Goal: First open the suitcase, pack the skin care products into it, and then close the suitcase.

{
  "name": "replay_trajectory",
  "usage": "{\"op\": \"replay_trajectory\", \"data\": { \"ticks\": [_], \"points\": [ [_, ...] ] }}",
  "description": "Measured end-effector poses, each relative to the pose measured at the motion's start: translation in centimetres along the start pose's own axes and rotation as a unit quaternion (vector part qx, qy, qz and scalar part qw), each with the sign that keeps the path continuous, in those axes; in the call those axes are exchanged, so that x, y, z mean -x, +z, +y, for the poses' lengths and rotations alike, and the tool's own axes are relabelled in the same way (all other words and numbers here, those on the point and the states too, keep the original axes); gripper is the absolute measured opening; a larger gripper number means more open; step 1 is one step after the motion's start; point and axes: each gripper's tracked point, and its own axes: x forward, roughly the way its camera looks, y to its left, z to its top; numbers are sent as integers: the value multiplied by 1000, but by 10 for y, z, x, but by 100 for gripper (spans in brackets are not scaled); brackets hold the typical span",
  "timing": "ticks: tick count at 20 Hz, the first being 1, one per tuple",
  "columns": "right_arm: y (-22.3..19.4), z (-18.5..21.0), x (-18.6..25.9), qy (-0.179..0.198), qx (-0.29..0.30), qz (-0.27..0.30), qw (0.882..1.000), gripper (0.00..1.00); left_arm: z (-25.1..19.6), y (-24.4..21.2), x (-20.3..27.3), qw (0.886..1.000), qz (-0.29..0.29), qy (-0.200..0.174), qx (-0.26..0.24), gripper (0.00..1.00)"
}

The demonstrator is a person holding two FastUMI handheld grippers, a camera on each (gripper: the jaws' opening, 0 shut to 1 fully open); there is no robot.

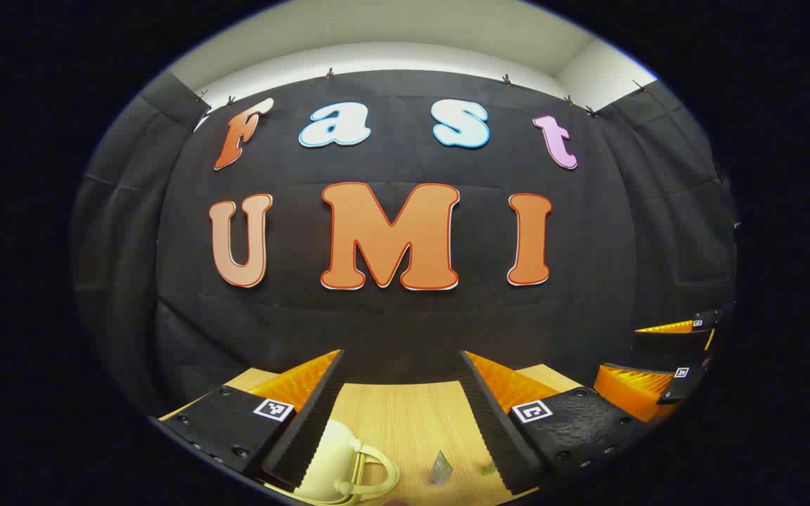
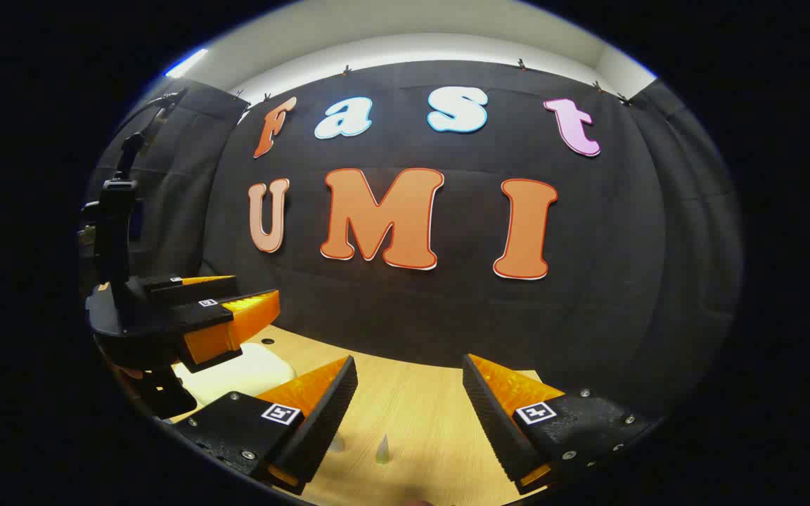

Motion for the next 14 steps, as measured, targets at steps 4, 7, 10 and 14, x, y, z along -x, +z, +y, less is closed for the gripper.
{"op": "replay_trajectory", "data": {
  "ticks": [4, 7, 10, 14],
  "points": [
    [-4, -6, -3, 2, -9, 5, 1000, 96, -8, -8, -5, 999, 22, -10, 21, 94],
    [-2, -9, -6, 4, -12, 2, 1000, 95, -2, -5, -6, 999, 20, 1, 29, 97],
    [-2, -5, -8, 11, -14, 0, 1000, 95, -6, 4, -2, 999, 2, -7, 54, 94],
    [-2, -3, -8, 19, -24, 0, 1000, 95, 6, 6, -3, 1000, -5, 13, 22, 94]
  ]
}}
